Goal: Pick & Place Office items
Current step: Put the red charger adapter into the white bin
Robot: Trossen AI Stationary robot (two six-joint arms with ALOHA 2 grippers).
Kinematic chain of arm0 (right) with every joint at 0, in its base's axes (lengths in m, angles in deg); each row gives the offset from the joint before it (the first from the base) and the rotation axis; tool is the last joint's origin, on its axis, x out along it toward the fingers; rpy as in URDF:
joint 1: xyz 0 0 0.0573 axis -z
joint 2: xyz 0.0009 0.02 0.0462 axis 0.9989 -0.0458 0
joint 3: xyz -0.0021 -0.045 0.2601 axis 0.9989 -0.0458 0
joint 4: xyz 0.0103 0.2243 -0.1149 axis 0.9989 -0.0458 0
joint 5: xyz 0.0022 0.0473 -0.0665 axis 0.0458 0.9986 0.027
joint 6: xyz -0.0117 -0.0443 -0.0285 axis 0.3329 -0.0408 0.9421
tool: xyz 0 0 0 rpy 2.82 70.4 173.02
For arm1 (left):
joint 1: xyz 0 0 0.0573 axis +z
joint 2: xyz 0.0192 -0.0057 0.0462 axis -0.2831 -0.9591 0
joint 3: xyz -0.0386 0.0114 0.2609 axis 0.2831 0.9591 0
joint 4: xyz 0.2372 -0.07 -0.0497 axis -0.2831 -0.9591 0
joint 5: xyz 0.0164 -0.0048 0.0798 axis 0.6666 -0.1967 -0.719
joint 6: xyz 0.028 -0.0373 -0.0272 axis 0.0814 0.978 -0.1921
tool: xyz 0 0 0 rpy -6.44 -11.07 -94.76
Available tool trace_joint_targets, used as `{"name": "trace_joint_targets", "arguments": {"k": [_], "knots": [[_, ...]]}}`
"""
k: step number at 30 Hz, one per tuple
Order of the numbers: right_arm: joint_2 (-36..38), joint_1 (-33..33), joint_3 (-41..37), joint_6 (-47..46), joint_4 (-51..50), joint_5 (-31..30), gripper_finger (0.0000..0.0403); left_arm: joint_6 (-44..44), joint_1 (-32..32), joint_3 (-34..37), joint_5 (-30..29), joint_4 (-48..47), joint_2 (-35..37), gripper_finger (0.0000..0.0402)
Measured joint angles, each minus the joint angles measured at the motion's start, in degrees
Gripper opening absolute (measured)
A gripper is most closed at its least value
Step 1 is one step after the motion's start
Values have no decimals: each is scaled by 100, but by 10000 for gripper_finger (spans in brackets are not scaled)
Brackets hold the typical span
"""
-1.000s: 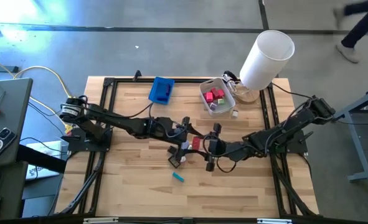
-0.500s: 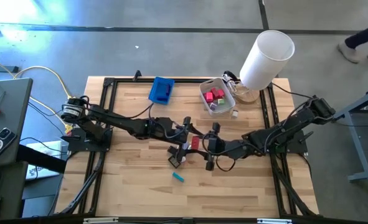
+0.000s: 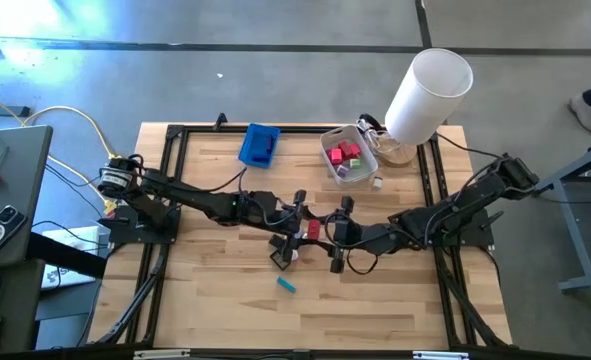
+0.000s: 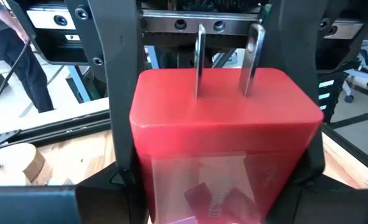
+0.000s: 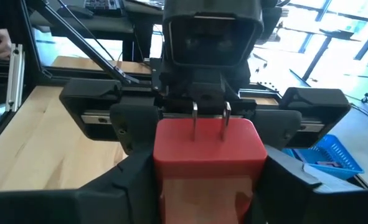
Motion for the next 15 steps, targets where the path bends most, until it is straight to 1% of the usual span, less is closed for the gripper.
{"name": "trace_joint_targets", "arguments": {"k": [6,10,15], "knots": [[0,-7,0,17,-54,-14,241,12,-34,0,-42,-45,0,199],[0,-74,0,40,-233,-246,249,36,-37,0,-50,-150,0,199],[-2,-242,0,222,-274,-762,253,66,-37,0,-44,-132,0,199]]}}
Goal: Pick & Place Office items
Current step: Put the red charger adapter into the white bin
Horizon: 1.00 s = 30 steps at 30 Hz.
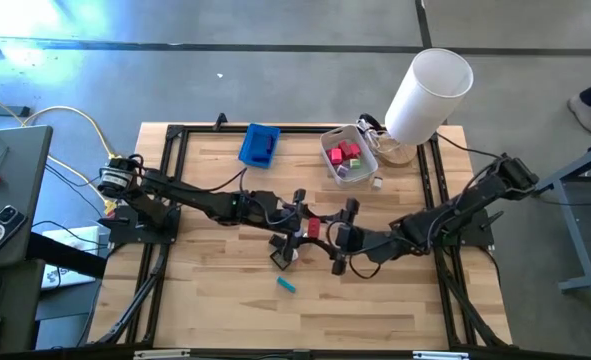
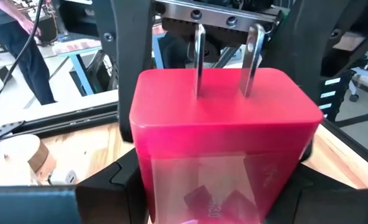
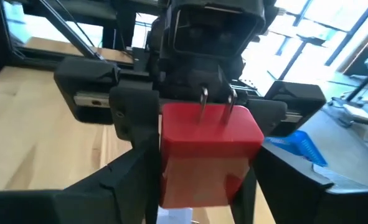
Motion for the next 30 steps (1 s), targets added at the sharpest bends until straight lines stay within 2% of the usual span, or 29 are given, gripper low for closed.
{"name": "trace_joint_targets", "arguments": {"k": [7,14,21,25,30], "knots": [[-4,-121,0,336,45,-275,251,0,0,0,20,-10,0,199],[-4,-114,0,387,18,-6,259,30,-6,0,31,-54,0,199],[-4,-117,0,362,-1,-4,321,42,-2,-4,22,-85,0,199],[-4,-117,0,91,-12,-445,368,41,-2,-4,22,-93,0,199],[-4,-322,-2,660,80,-445,398,39,-2,-4,24,-108,2,199]]}}
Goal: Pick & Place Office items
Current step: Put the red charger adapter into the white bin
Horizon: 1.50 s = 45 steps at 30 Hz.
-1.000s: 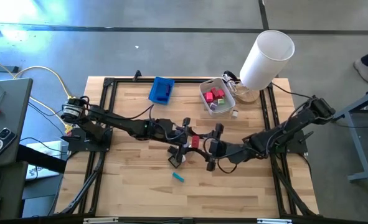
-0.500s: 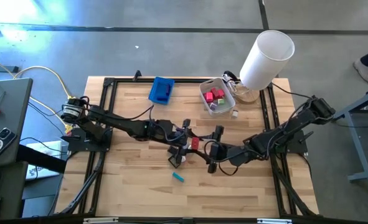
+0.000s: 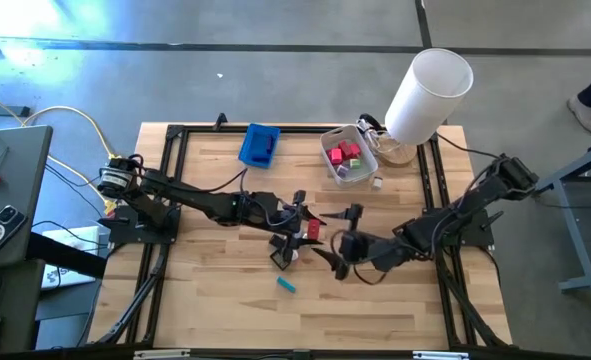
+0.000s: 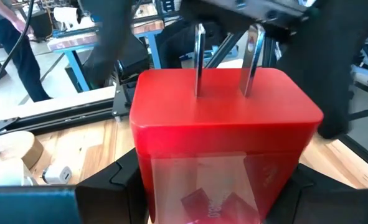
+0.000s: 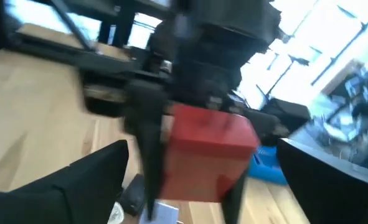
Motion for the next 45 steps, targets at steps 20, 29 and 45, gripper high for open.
{"name": "trace_joint_targets", "arguments": {"k": [20,29,45], "knots": [[0,-1085,0,-525,-980,-2394,386,913,412,-9,-393,-1251,516,199],[0,-774,0,-1627,-1490,-2068,386,1014,466,-7,-1718,-1551,494,199],[0,95,0,-2351,-1259,-77,385,600,-147,-7,-3959,-1680,492,199]]}}
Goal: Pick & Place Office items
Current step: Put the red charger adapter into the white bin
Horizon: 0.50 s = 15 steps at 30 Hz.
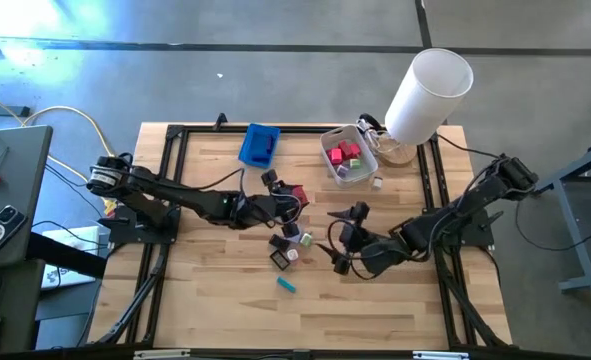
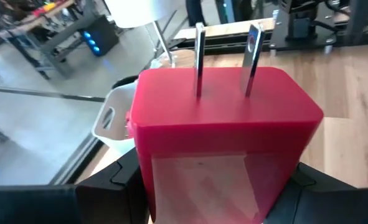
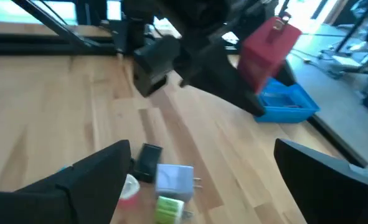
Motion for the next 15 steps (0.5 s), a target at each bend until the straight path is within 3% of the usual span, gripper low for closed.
{"name": "trace_joint_targets", "arguments": {"k": [5,15], "knots": [[0,208,0,1,280,608,386,-16,-98,2,-244,0,0,199],[0,620,0,425,1264,702,371,-40,-135,2,-244,2,-4,199]]}}
